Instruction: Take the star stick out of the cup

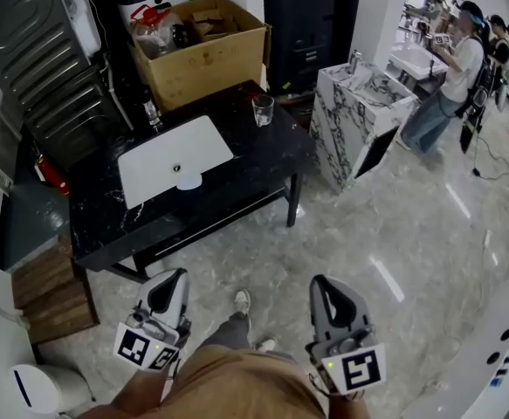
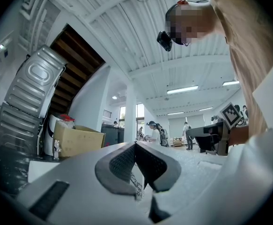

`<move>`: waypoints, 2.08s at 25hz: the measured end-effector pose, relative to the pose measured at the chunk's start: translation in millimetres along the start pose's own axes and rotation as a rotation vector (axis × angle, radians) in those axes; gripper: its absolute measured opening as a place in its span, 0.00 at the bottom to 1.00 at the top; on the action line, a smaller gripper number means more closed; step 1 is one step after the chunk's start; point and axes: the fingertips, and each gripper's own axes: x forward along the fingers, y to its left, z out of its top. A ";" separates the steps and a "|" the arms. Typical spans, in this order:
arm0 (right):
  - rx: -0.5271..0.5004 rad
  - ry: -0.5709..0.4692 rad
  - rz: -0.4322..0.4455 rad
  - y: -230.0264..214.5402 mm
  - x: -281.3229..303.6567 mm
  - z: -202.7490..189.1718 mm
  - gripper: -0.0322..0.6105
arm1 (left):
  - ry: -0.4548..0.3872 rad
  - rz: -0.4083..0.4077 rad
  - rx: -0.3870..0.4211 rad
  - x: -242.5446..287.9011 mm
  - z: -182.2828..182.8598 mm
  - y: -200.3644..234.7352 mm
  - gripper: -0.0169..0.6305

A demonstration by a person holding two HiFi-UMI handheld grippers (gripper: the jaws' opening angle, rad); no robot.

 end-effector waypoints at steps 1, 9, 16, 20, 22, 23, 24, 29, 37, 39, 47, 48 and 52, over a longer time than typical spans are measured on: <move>-0.001 0.000 -0.004 -1.7 2.0 -0.6 0.05 | -0.002 -0.003 -0.001 3.5 -1.0 1.7 0.03; -0.003 0.019 -0.044 -20.5 27.7 -5.2 0.05 | -0.008 -0.055 -0.007 45.7 -4.2 17.5 0.03; 0.001 0.034 -0.068 -36.6 69.6 -8.7 0.05 | 0.021 -0.075 -0.036 80.5 -20.0 49.4 0.03; -0.003 0.052 -0.071 -43.9 98.2 -13.2 0.05 | 0.013 -0.084 -0.042 102.8 -22.2 71.5 0.03; -0.007 0.050 -0.063 -42.4 116.7 -11.9 0.05 | 0.013 -0.085 -0.050 110.8 -24.7 84.8 0.03; -0.009 0.049 -0.059 -41.4 125.7 -11.0 0.05 | 0.014 -0.085 -0.055 114.3 -26.2 91.8 0.03; -0.010 0.050 -0.056 -40.8 134.2 -10.4 0.05 | 0.015 -0.084 -0.059 117.9 -27.7 98.9 0.03; -0.021 0.050 -0.069 -44.7 170.8 -9.3 0.05 | 0.003 -0.093 -0.064 140.8 -28.3 132.1 0.03; -0.042 0.059 -0.101 -45.3 213.0 -5.5 0.05 | -0.005 -0.122 -0.093 167.8 -33.7 172.0 0.03; -0.042 0.076 -0.108 -46.4 219.4 -10.5 0.05 | -0.003 -0.125 -0.104 170.1 -36.6 178.2 0.03; -0.046 0.071 -0.094 -49.2 258.0 -12.3 0.05 | -0.002 -0.120 -0.110 185.6 -40.3 205.5 0.03; -0.044 0.069 -0.093 -48.8 261.8 -12.7 0.05 | -0.002 -0.120 -0.110 186.8 -40.7 208.4 0.03; -0.037 0.063 -0.087 -47.6 273.4 -14.3 0.05 | 0.006 -0.119 -0.117 191.3 -43.9 215.8 0.03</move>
